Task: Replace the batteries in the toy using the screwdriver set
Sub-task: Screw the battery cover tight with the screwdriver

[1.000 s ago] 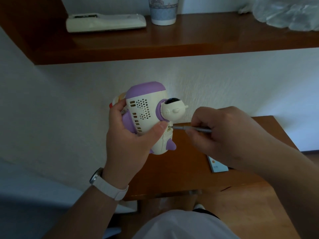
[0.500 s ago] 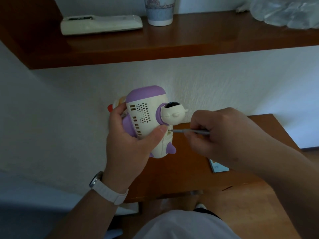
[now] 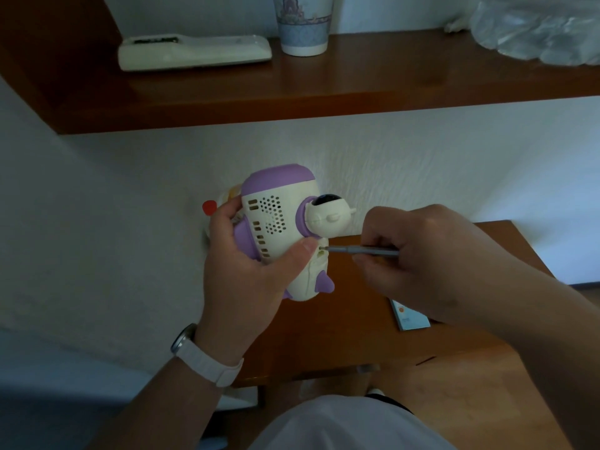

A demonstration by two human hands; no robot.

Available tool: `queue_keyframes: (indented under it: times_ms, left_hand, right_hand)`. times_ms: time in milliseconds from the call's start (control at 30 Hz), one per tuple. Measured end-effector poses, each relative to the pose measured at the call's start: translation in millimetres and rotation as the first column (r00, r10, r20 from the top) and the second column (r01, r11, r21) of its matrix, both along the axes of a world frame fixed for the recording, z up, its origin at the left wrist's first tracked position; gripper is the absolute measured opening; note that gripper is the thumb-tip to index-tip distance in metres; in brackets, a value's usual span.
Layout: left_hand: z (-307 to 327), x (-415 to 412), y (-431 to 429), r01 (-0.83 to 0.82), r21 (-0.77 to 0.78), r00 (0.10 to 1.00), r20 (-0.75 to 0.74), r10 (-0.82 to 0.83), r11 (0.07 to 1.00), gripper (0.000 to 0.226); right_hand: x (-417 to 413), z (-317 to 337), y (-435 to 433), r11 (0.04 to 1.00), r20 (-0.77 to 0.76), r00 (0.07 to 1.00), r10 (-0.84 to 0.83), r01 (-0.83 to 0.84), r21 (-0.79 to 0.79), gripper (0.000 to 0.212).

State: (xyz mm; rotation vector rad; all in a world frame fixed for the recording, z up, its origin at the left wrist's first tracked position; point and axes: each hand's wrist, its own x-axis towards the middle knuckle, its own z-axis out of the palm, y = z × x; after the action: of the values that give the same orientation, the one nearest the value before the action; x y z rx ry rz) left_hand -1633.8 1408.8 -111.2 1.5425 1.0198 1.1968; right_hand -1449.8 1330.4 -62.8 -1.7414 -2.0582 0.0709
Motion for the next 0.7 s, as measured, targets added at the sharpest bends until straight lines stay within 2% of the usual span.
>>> queue_keyframes:
  times_ms: [100, 233, 467, 700]
  left_hand:
    - [-1.3, 0.0, 0.6, -0.007, 0.003, 1.0, -0.015, 0.007, 1.0, 0.08]
    - [-2.6, 0.4, 1.2, -0.004, -0.012, 1.0, -0.007, 0.003, 1.0, 0.074]
    - [-4.7, 1.1, 1.5, 0.007, -0.025, 1.0, -0.002, -0.008, 1.0, 0.078]
    - [-7.4, -2.4, 2.5, 0.002, -0.002, 1.0, -0.006, -0.002, 1.0, 0.083]
  right_hand:
    - [1.1, -0.6, 2.7, 1.0, 0.037, 0.999, -0.002, 0.003, -0.027, 0.035]
    - [0.2, -2.2, 5.3, 0.999, 0.047, 0.999, -0.025, 0.027, -0.043, 0.043]
    - [-2.7, 1.3, 3.7, 0.997, -0.02, 0.998, -0.056, 0.054, -0.064, 0.026]
    - [-3.3, -5.1, 4.0, 0.999, 0.008, 1.0, -0.005, 0.005, -0.047, 0.031]
